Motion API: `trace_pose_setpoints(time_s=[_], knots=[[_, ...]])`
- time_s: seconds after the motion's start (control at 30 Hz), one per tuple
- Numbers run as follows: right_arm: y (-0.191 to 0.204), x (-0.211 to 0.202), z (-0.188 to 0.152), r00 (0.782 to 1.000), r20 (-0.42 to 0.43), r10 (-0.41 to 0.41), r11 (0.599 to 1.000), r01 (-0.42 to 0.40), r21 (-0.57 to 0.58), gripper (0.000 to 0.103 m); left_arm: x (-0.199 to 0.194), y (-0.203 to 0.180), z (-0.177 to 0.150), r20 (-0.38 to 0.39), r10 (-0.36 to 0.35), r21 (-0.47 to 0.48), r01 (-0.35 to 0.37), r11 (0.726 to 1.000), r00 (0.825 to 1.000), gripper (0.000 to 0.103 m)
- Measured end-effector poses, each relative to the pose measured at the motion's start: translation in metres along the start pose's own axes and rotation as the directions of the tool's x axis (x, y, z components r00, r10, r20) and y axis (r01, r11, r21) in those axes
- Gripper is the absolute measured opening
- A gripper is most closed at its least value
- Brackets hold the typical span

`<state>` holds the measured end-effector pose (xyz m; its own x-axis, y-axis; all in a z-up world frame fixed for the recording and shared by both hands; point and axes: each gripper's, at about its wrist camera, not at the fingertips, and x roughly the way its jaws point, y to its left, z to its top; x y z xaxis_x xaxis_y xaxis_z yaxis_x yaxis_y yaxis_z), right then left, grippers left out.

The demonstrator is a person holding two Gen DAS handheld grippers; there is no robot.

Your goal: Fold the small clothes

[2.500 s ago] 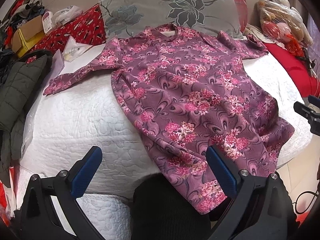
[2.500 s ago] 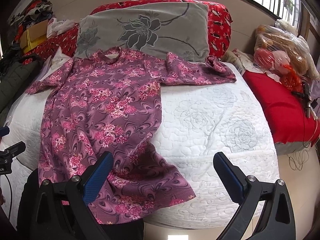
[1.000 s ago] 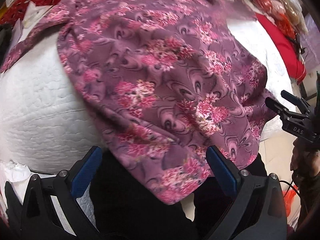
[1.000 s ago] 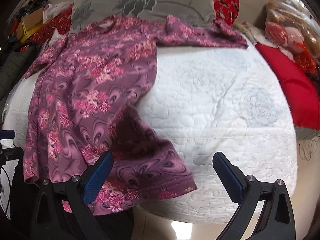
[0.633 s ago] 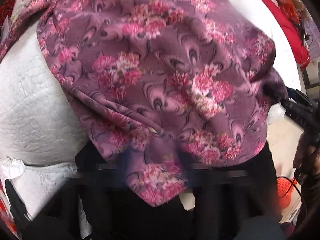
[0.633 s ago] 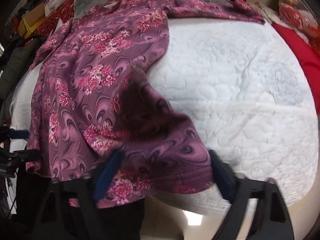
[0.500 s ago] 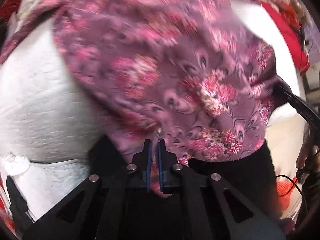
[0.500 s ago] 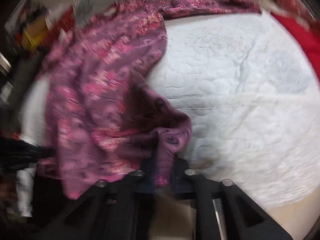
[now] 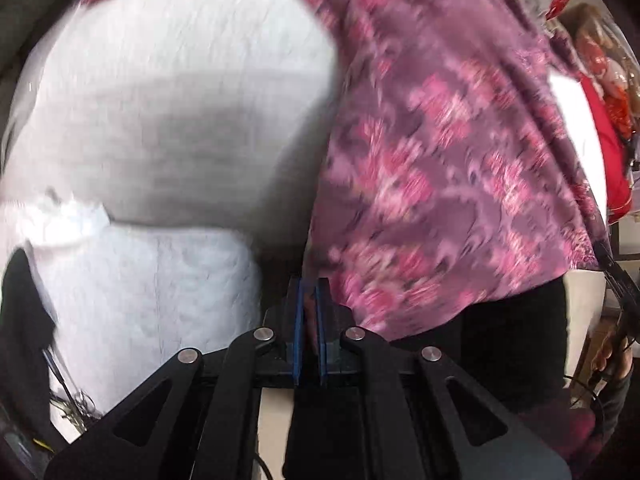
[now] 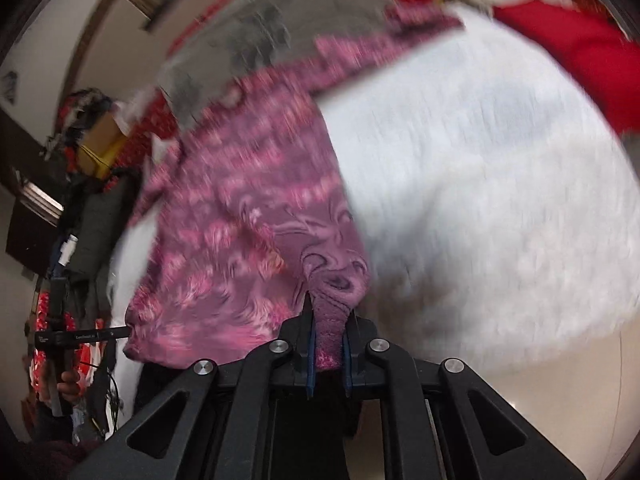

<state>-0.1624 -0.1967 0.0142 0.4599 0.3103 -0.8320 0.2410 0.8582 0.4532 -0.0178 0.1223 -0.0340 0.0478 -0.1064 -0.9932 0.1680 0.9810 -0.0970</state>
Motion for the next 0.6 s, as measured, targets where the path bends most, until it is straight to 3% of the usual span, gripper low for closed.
trace_pose_setpoints(time_s=[0.07,0.13,0.2,0.27,0.3,0.33,0.37,0.47,0.6], knots=[[0.0,0.01,-0.011,0.999,-0.046,-0.009,1.0,0.009,-0.004,0.009,0.003,0.008,-0.002,-0.004,-0.005,-0.017,0.005,1.0,1.0,0.004],[0.0,0.014,-0.018,0.994,-0.099,-0.034,0.999,0.033,-0.011,0.01,-0.006,0.017,0.002,0.031,-0.028,-0.029,0.029,0.999,0.999,0.004],[0.001,0.012,-0.008,0.991,-0.101,-0.091,0.996,0.091,-0.011,0.016,-0.022,0.024,0.012,0.089,-0.038,-0.034,0.041,0.999,0.995,0.006],[-0.003,0.004,0.01,0.989,-0.059,-0.132,0.991,0.133,0.013,0.02,-0.038,0.025,0.028,0.141,-0.063,-0.026,0.067,0.997,0.988,0.014],[-0.004,0.0,0.019,0.99,-0.025,-0.139,0.99,0.14,0.027,0.022,-0.043,0.024,0.038,0.164,-0.067,-0.023,0.072,0.997,0.984,0.026],[-0.005,-0.004,0.031,0.99,0.013,-0.143,0.989,0.142,0.045,0.023,-0.045,0.023,0.05,0.181,-0.066,-0.023,0.071,0.997,0.981,0.04],[-0.004,-0.006,0.044,0.989,0.042,-0.14,0.989,0.137,0.062,0.027,-0.047,0.022,0.062,0.2,-0.064,-0.023,0.07,0.997,0.978,0.045],[0.004,0.003,0.078,0.988,0.096,-0.118,0.991,0.111,0.068,0.04,-0.05,0.02,0.122,0.247,-0.062,-0.026,0.07,0.997,0.967,0.048],[0.028,0.046,0.116,0.988,0.098,-0.12,0.992,0.115,0.053,0.044,-0.04,0.043,0.203,0.299,-0.13,-0.153,0.182,0.971,0.945,0.057]])
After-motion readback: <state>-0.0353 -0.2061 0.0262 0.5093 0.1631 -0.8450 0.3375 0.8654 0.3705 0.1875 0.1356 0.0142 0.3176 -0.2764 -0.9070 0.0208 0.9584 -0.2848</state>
